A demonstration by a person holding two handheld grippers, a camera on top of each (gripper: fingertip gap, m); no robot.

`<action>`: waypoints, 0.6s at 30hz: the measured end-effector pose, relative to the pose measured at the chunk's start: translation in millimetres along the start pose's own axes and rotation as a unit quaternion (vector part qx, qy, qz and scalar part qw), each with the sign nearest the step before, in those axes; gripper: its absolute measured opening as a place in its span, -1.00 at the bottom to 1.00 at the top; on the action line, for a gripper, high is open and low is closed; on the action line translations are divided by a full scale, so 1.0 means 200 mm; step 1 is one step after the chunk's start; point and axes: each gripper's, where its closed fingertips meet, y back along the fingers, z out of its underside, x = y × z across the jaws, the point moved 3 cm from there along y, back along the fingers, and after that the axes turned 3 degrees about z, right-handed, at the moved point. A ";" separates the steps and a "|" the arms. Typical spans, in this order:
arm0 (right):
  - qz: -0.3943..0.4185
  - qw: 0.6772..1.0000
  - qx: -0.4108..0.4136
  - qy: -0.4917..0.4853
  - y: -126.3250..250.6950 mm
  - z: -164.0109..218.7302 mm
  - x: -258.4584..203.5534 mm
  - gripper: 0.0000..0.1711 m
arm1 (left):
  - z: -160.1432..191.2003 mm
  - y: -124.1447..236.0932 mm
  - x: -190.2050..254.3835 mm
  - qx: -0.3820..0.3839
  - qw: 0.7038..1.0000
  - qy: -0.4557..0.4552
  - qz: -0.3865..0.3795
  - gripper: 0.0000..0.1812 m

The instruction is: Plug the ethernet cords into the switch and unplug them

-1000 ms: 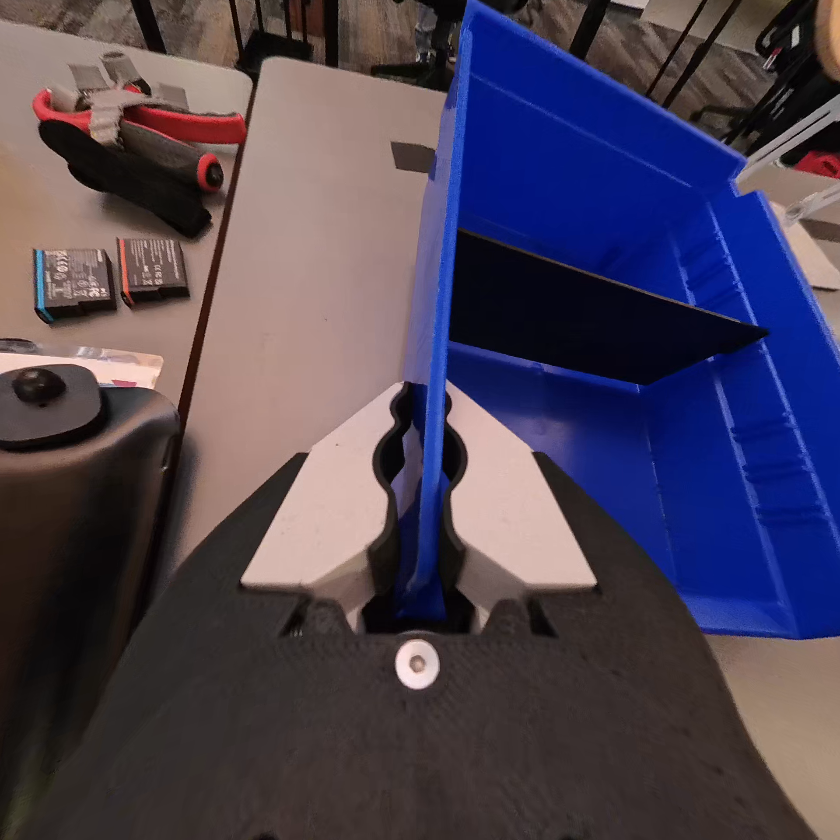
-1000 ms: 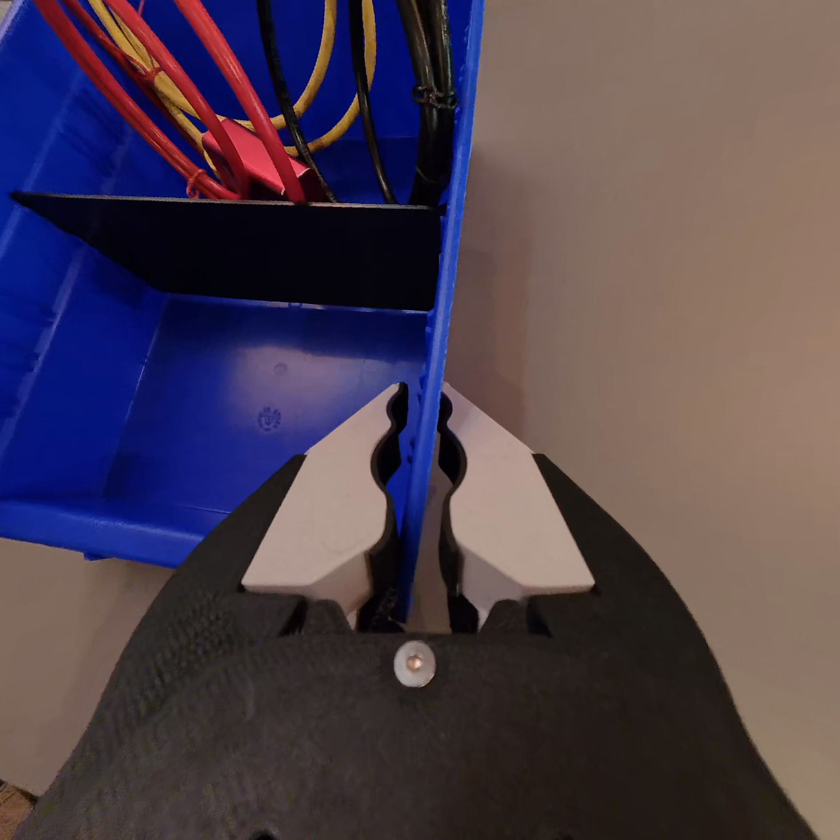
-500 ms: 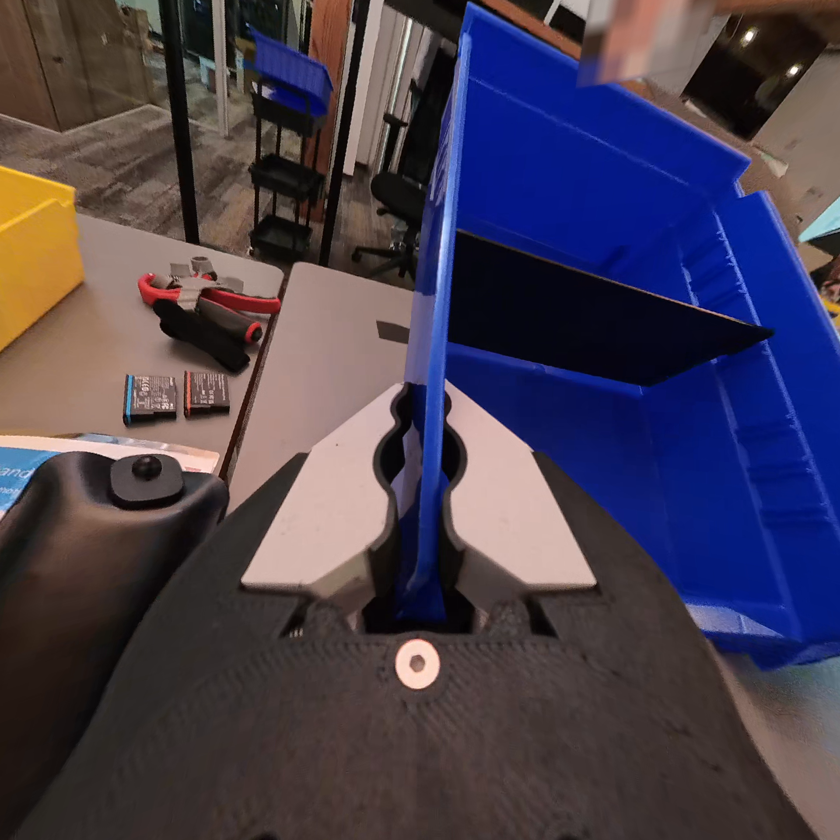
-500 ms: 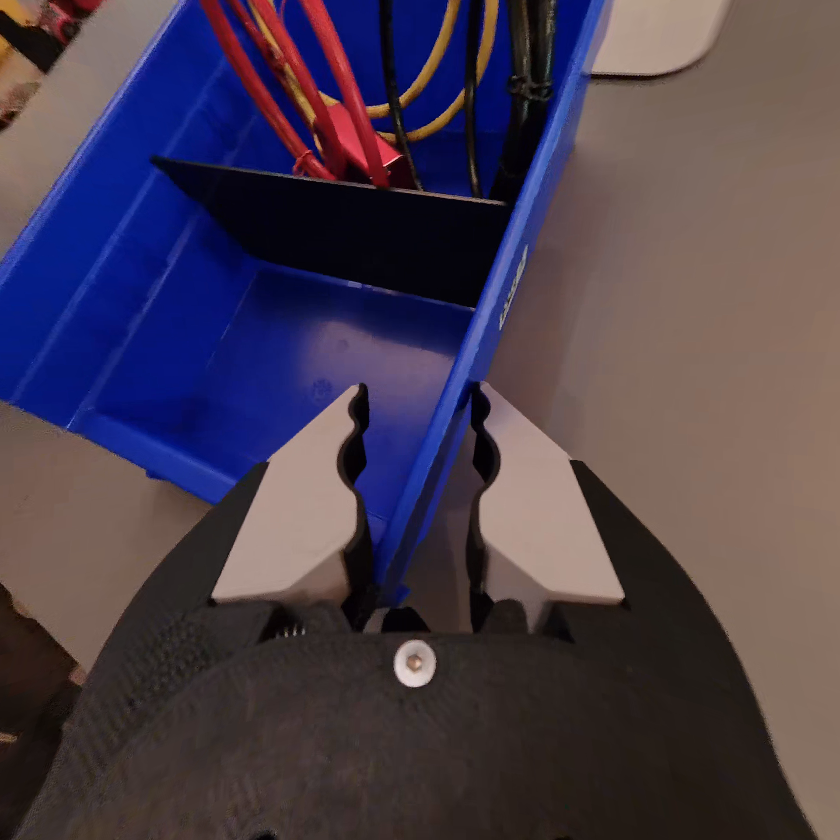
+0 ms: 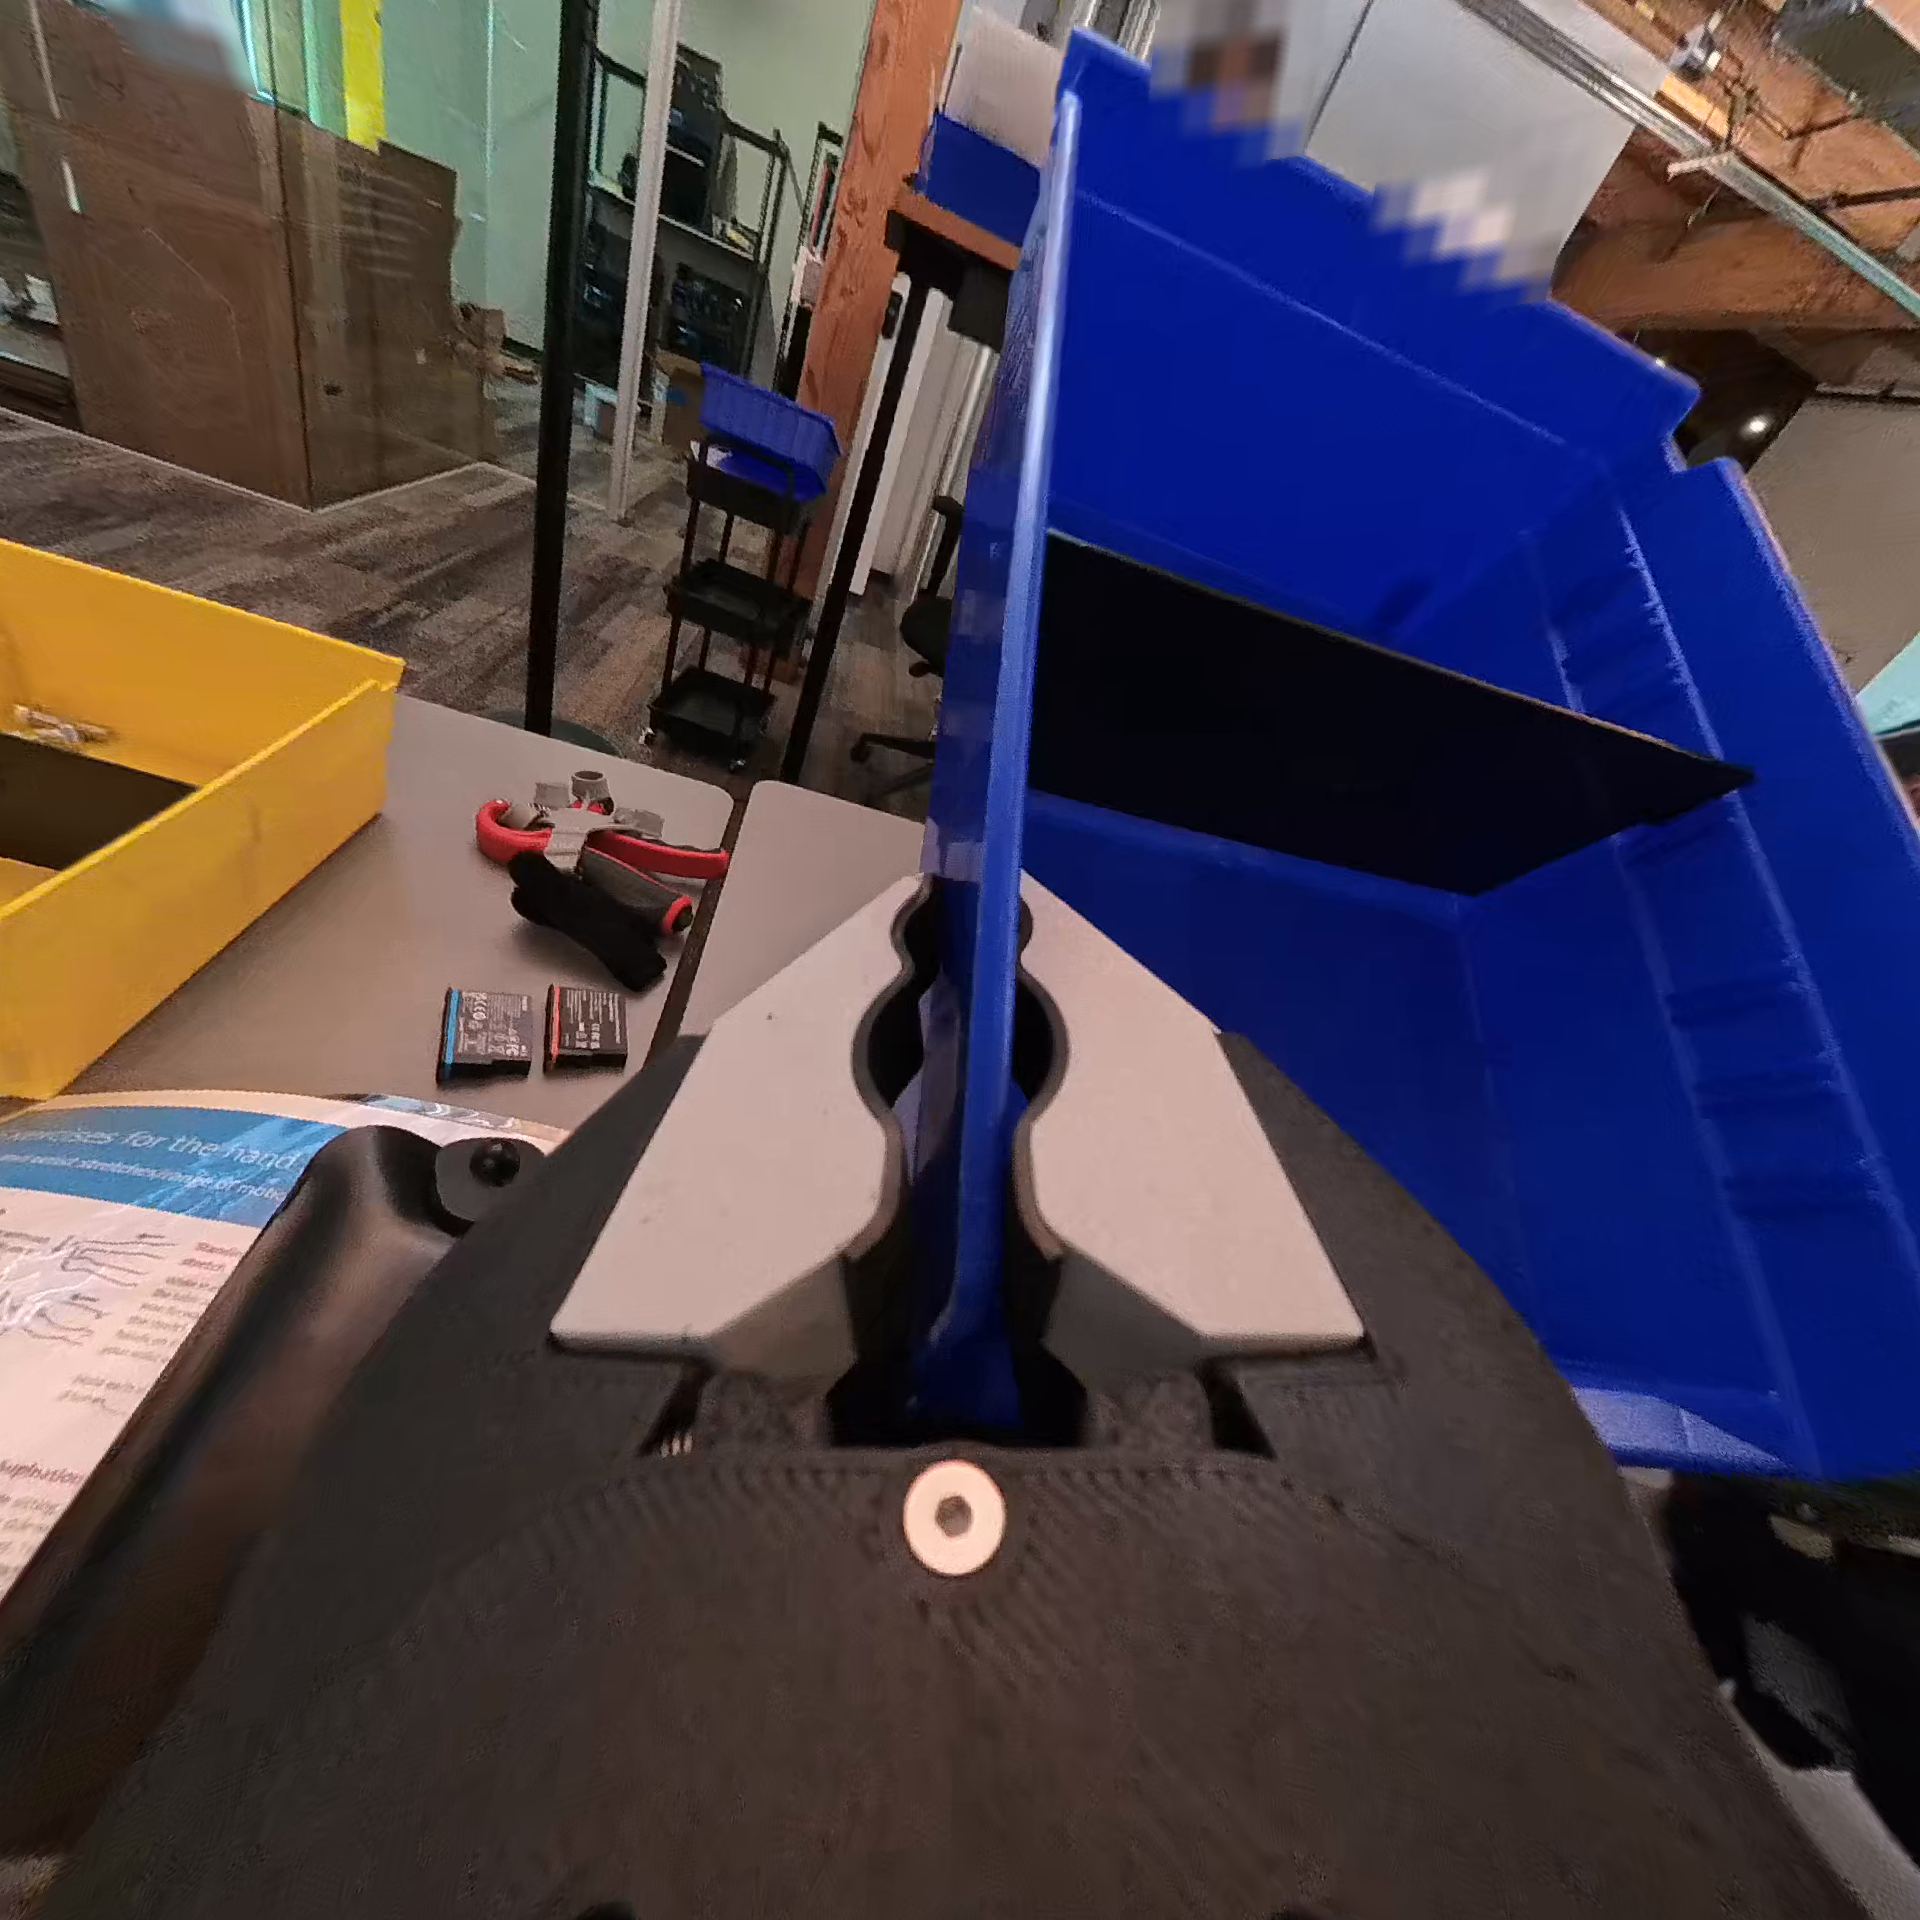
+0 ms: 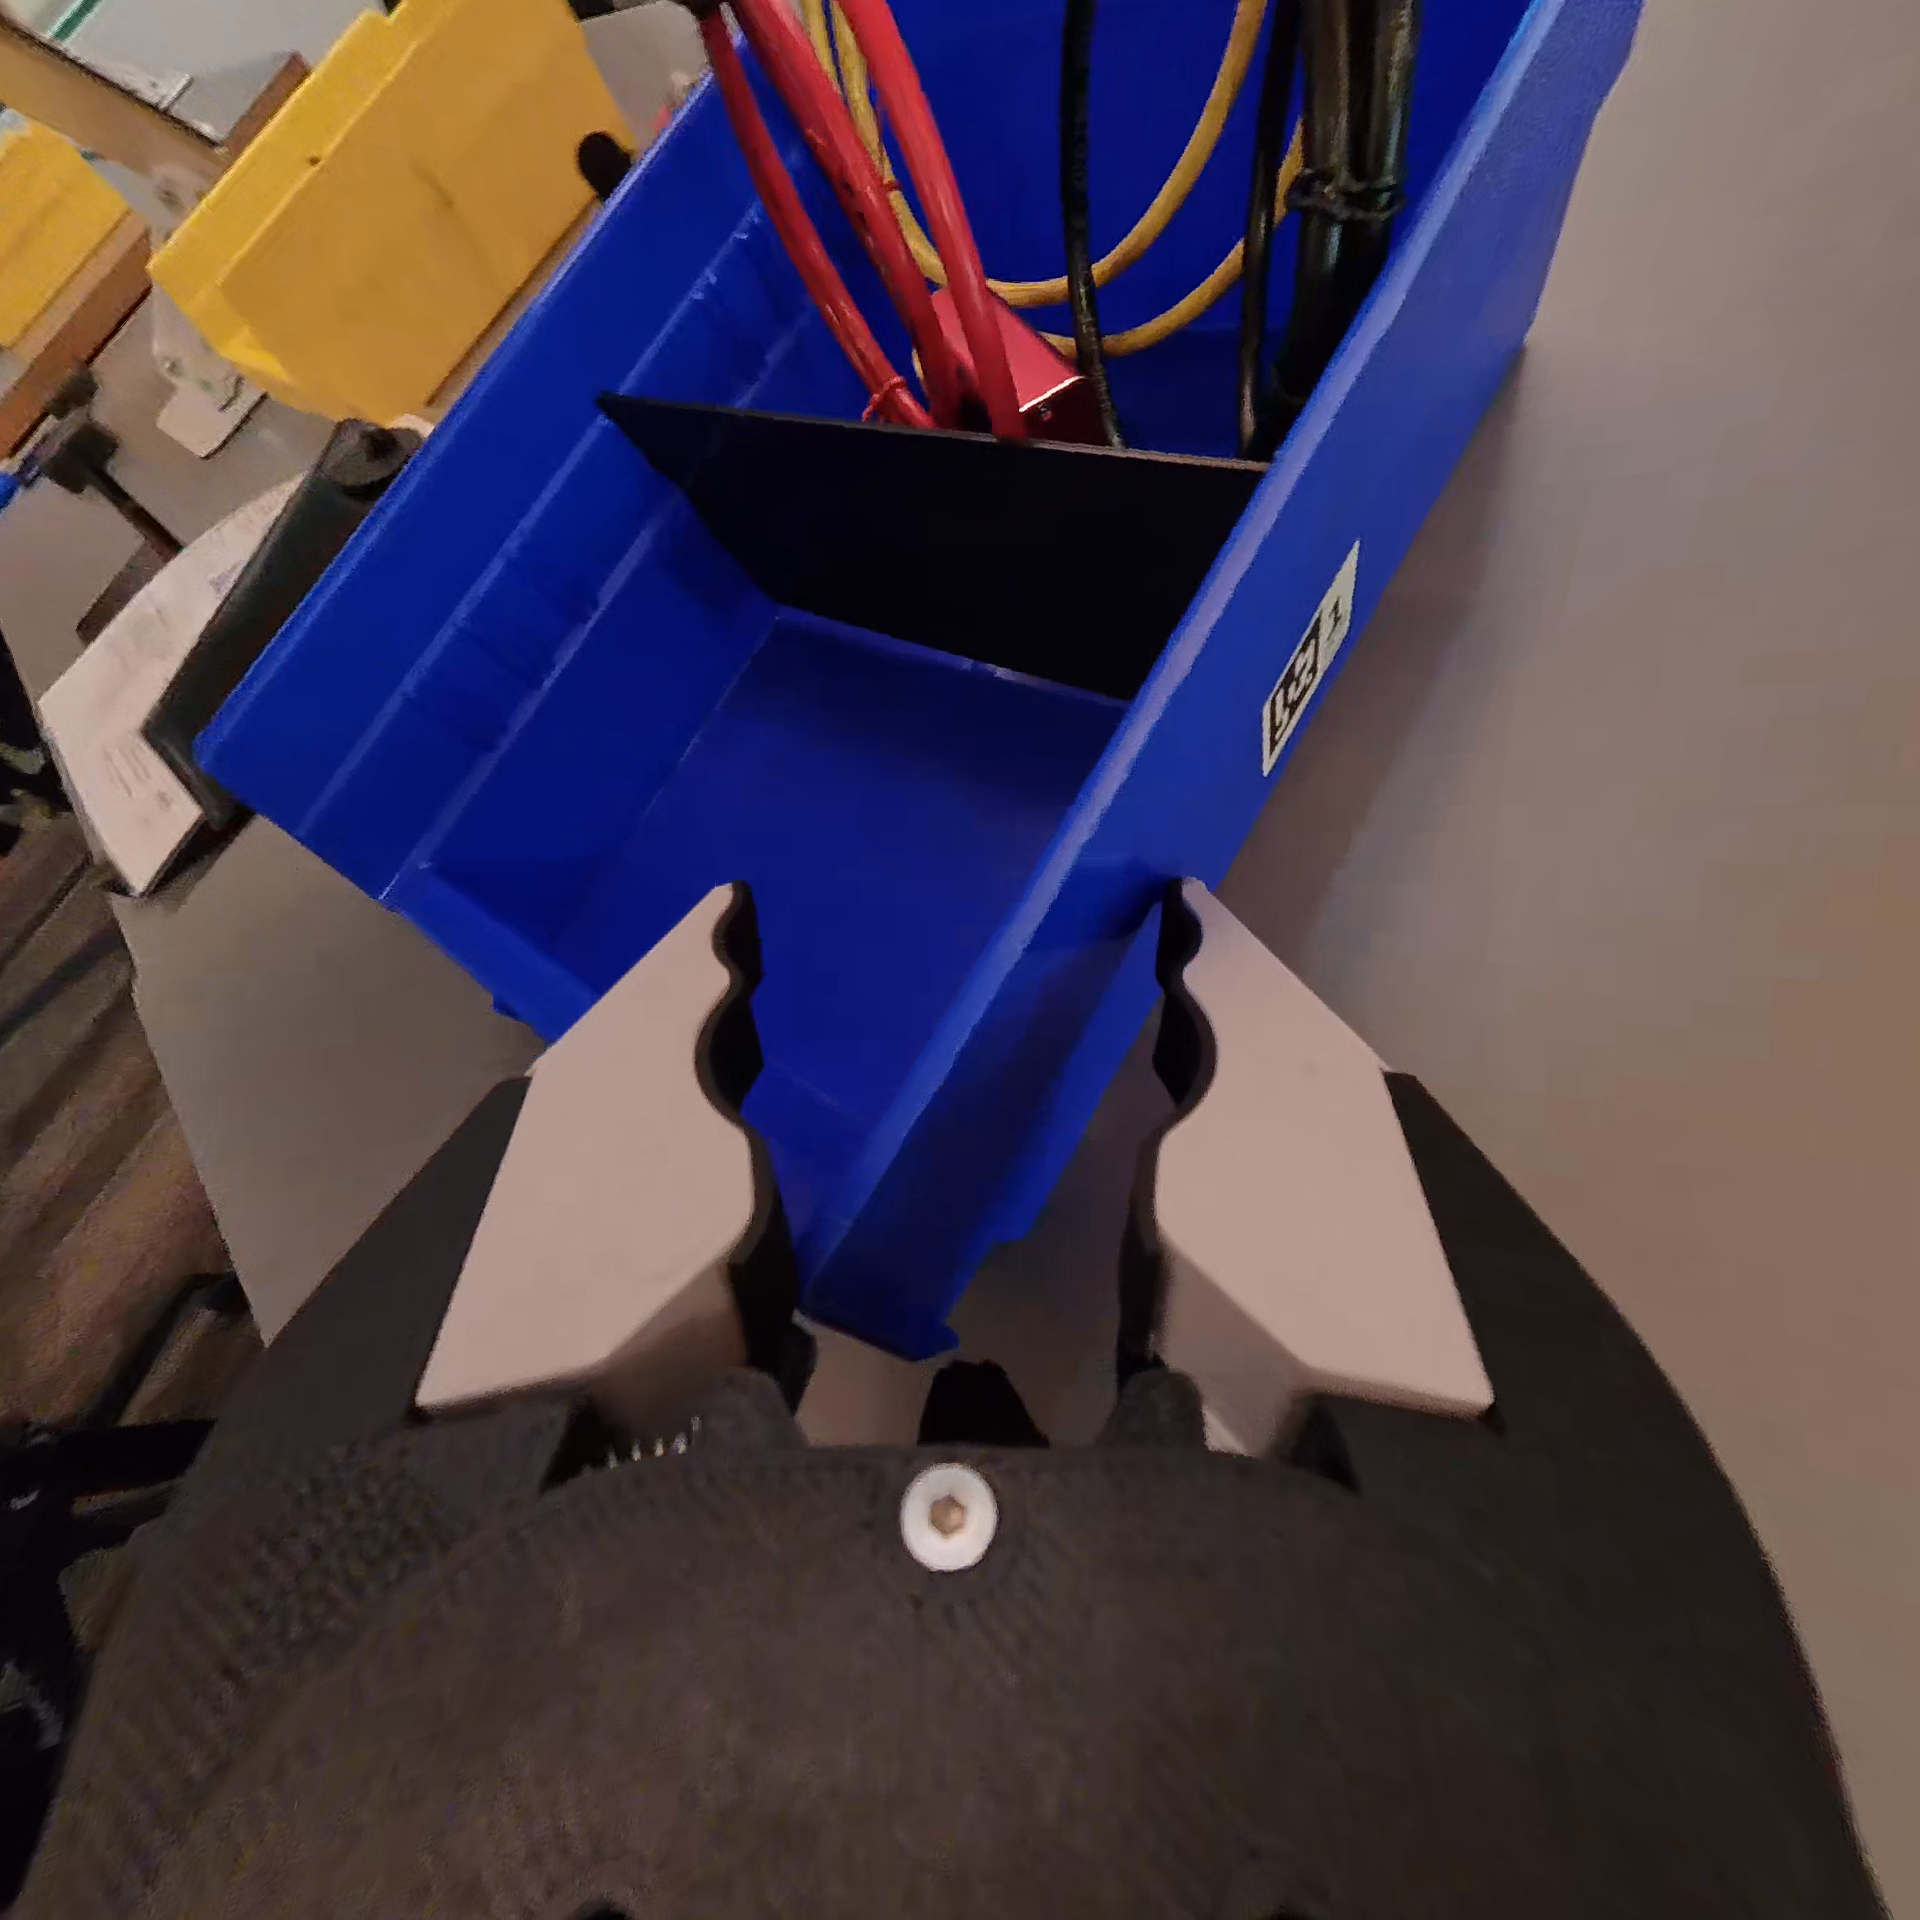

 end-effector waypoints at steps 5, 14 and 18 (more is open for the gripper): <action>-0.083 0.996 -0.009 -0.039 -0.20 -0.02 -0.27 0.12 | -0.04 0.02 0.02 0.014 1.000 0.006 0.005 -0.94; -0.085 0.995 0.039 0.038 0.03 -0.14 -0.26 0.37 | -0.02 -0.03 0.21 0.006 0.999 -0.027 0.025 -0.93; -0.078 0.986 0.116 0.091 0.40 -0.25 -0.15 0.31 | 0.04 -0.10 0.44 -0.005 0.997 -0.046 0.057 -0.94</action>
